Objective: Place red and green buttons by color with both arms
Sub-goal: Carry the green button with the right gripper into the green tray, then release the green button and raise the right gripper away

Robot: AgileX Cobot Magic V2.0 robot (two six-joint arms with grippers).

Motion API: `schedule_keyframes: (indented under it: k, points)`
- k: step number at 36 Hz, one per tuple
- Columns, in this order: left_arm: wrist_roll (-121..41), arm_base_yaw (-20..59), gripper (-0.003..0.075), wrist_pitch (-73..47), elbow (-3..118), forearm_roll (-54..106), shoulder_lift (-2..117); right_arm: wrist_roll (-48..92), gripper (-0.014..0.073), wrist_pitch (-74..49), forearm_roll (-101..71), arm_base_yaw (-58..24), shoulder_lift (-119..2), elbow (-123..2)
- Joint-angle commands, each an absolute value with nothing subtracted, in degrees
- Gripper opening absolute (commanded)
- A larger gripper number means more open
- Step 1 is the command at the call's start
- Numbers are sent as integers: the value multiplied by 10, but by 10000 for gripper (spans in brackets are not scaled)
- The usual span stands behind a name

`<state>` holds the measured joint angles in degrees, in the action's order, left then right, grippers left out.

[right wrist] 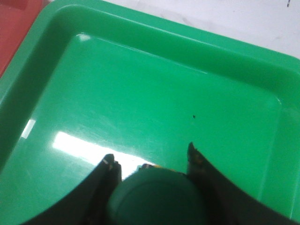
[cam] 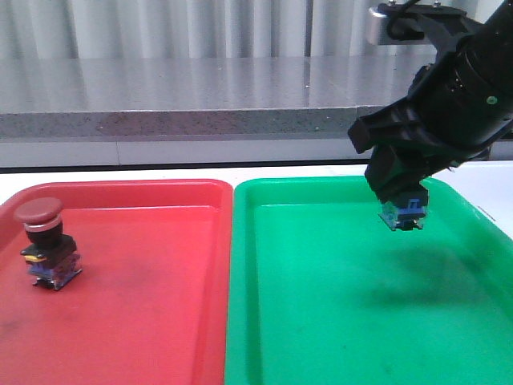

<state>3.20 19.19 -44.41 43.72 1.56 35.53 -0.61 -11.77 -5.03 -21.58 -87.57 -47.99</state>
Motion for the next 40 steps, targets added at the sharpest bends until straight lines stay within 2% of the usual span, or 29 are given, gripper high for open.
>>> schedule_keyframes:
  k: [1, 12, 14, 18, 20, 27, 40]
  points:
    - [39, 195, 511, -407, 451, 17, 354, 0, 269, -63, -50, -215, -872, -490]
    - [39, 195, 511, -407, 451, 17, 354, 0, 274, -16, -50, -215, -949, -490]
    - [39, 195, 511, -407, 451, 17, 354, 0, 330, -16, -49, -215, -954, -490]
    - [39, 195, 511, -407, 451, 17, 354, 0, 556, -19, -49, -215, -954, -490]
    - [39, 195, 511, -407, 451, 17, 354, 0, 608, -26, -49, -215, -952, -491]
    - [39, 195, 511, -407, 451, 17, 354, 0, 608, -65, -49, -215, -895, -491]
    - [39, 195, 511, -407, 451, 17, 354, 0, 601, -181, -30, -215, -716, -491]
